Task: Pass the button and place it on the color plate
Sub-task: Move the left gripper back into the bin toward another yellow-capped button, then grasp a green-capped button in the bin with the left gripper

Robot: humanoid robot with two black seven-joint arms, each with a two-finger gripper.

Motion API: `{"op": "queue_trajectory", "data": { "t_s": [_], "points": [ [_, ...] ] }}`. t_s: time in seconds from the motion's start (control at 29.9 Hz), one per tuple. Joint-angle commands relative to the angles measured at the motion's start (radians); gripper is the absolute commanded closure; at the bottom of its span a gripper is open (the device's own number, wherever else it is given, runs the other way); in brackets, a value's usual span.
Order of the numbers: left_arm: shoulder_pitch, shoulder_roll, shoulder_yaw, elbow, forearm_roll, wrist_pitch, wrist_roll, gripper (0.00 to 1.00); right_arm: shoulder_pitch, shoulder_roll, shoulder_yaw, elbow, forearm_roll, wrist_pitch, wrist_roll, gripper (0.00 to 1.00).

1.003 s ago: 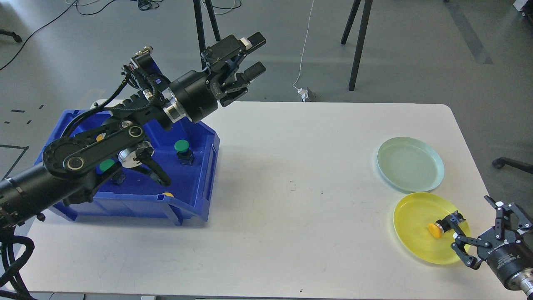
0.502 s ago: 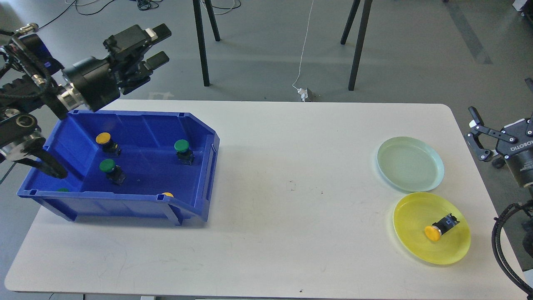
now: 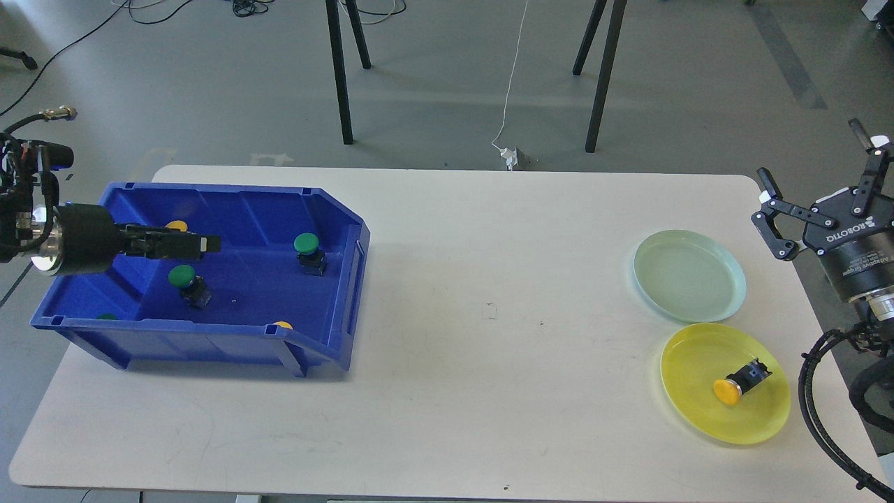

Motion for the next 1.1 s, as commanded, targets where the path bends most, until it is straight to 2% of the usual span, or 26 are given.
{"op": "queue_trajectory", "data": {
  "t_s": [0.0,0.13,0.23,0.64,1.07],
  "points": [
    [-0.003,-0.108,0.034,0.144,0.074,0.001,0.0,0.13,-0.004,-0.001,0.003,-0.001,0.0,0.0,0.0,0.04],
    [-0.003,-0.185,0.036,0.262,0.114,0.003,0.0,0.13,-0.006,-0.001,0.004,-0.001,0.0,0.0,0.0,0.04],
    [-0.002,-0.211,0.036,0.304,0.131,0.004,0.0,0.13,-0.01,-0.001,0.003,0.001,0.0,0.0,0.0,0.04],
    [0.007,-0.253,0.039,0.393,0.14,0.021,0.0,0.13,-0.029,0.0,0.001,0.003,0.002,0.002,0.002,0.04],
    [0.012,-0.262,0.045,0.397,0.144,0.04,0.0,0.13,-0.045,0.0,0.001,0.003,0.002,0.006,0.002,0.04]
  ]
}}
